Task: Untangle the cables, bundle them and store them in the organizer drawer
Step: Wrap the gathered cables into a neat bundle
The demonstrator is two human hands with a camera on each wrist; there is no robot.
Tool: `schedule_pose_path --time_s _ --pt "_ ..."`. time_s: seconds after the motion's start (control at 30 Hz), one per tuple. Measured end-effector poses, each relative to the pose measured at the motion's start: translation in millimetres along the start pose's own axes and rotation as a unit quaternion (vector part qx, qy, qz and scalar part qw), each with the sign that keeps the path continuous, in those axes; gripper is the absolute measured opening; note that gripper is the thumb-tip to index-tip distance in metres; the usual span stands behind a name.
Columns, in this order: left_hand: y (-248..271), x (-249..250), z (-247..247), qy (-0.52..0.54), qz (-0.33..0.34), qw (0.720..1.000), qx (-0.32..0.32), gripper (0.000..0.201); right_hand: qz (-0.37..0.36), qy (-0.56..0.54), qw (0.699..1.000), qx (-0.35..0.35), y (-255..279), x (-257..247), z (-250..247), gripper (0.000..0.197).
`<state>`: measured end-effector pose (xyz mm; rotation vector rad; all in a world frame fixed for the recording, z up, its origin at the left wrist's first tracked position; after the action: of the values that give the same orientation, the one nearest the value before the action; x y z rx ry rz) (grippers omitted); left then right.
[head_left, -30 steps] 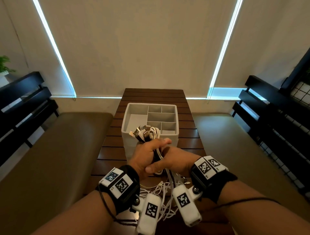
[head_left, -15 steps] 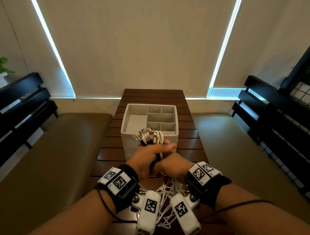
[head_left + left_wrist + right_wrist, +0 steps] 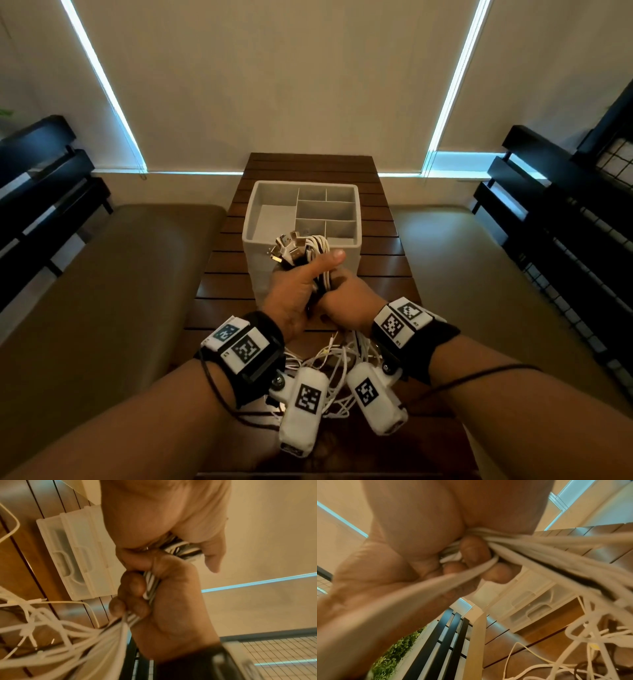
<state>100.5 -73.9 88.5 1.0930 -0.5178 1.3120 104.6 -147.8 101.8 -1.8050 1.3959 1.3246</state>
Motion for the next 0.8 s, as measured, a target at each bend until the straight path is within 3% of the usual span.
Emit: schedule_pose_path --time_s 0.07,0.17,0.33,0.47,0.7,0.8 --pt "0 1 -5 0.030 0.041 0.998 0.047 0.047 -0.029 0.036 0.999 0.016 -3 -3 0 0.036" --pt "-1 4 -7 0.055 0.041 0.997 0.043 0.062 -0.047 0.058 0.997 0.010 -6 -6 3 0.036" --pt "-8 8 -5 0.058 0.018 0.998 0.010 0.035 -0.032 0.066 0.997 -0.006 -10 -5 3 0.025" --pt "-10 4 -7 0.056 0.026 0.997 0.037 0.011 -0.026 0.118 0.993 -0.003 -9 -3 2 0.019" --pt "-10 3 -4 0.042 0.066 0.996 0.042 0.019 -0.084 0.142 0.986 0.003 -5 -11 5 0.027" --pt "-10 3 -5 0.020 0.069 0.997 0.038 0.005 -0.090 0.155 0.984 -0.015 -5 -11 3 0.025"
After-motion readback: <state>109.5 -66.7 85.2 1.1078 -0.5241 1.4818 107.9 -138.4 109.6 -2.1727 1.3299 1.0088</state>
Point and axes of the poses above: each hand's wrist, its own y-axis away from the middle knuckle, its own z-axis out of the palm, x = y × z, the point moved 6 cm from there along -y, towards the middle knuckle, and after that the axes turned 7 degrees about x, right-handed, at the moved point
